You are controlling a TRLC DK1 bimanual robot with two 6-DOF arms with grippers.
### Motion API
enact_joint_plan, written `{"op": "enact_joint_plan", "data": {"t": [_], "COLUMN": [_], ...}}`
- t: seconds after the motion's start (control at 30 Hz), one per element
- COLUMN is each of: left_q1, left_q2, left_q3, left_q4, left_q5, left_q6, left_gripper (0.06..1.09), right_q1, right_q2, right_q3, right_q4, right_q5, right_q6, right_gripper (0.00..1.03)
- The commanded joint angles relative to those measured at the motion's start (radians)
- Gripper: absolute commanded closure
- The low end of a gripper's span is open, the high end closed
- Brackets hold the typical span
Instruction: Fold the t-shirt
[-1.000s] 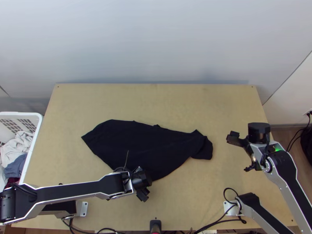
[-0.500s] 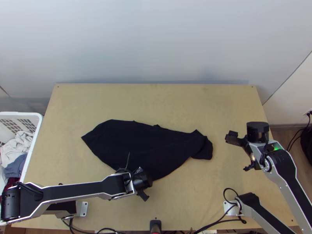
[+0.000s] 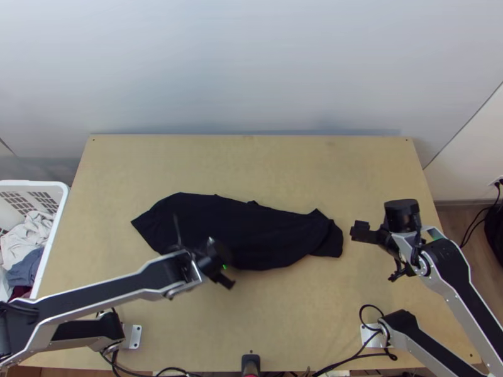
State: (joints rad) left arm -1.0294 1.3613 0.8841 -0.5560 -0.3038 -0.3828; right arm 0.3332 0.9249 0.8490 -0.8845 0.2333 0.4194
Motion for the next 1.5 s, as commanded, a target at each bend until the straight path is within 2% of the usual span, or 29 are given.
{"op": "enact_joint_plan", "data": {"t": [0.0,0.13,0.33,0.7,0.83,0.9,0.97,1.07,1.17,1.3,1.47], "left_q1": [0.190,0.308,0.450,0.486,0.486,0.486,0.489,0.500,0.514,0.548,0.632], "left_q2": [-0.074,-0.085,-0.087,-0.100,-0.100,-0.099,-0.099,-0.100,-0.102,-0.108,-0.116], "left_q3": [0.084,0.136,0.205,0.204,0.205,0.204,0.204,0.205,0.207,0.234,0.358], "left_q4": [-0.041,-0.042,-0.039,-0.039,-0.039,-0.039,-0.039,-0.039,-0.041,-0.042,-0.082], "left_q5": [-0.006,-0.006,-0.006,-0.018,-0.029,-0.034,-0.037,-0.037,-0.037,-0.038,-0.037], "left_q6": [0.051,0.079,0.104,0.104,0.104,0.104,0.105,0.110,0.113,0.119,0.128], "left_gripper": [1.04,1.04,1.04,1.04,1.04,1.04,1.04,1.04,1.04,1.04,1.04], "right_q1": [0.038,0.043,0.082,0.156,0.175,0.196,0.204,0.204,0.202,0.161,-0.002], "right_q2": [0.028,0.054,0.092,0.169,0.209,0.236,0.255,0.267,0.269,0.241,0.170], "right_q3": [-0.036,-0.057,-0.126,-0.209,-0.234,-0.229,-0.220,-0.197,-0.179,-0.153,-0.019], "right_q4": [0.013,0.041,0.075,0.185,0.265,0.297,0.328,0.341,0.348,0.352,0.360], "right_q5": [-0.104,-0.124,-0.161,-0.187,-0.187,-0.187,-0.186,-0.161,-0.123,-0.106,-0.106], "right_q6": [0.030,0.025,0.030,0.064,0.064,0.076,0.084,0.078,0.045,0.012,-0.091], "right_gripper": [0.15,0.08,0.08,0.10,0.10,0.18,0.30,0.55,0.84,0.98,1.00]}}
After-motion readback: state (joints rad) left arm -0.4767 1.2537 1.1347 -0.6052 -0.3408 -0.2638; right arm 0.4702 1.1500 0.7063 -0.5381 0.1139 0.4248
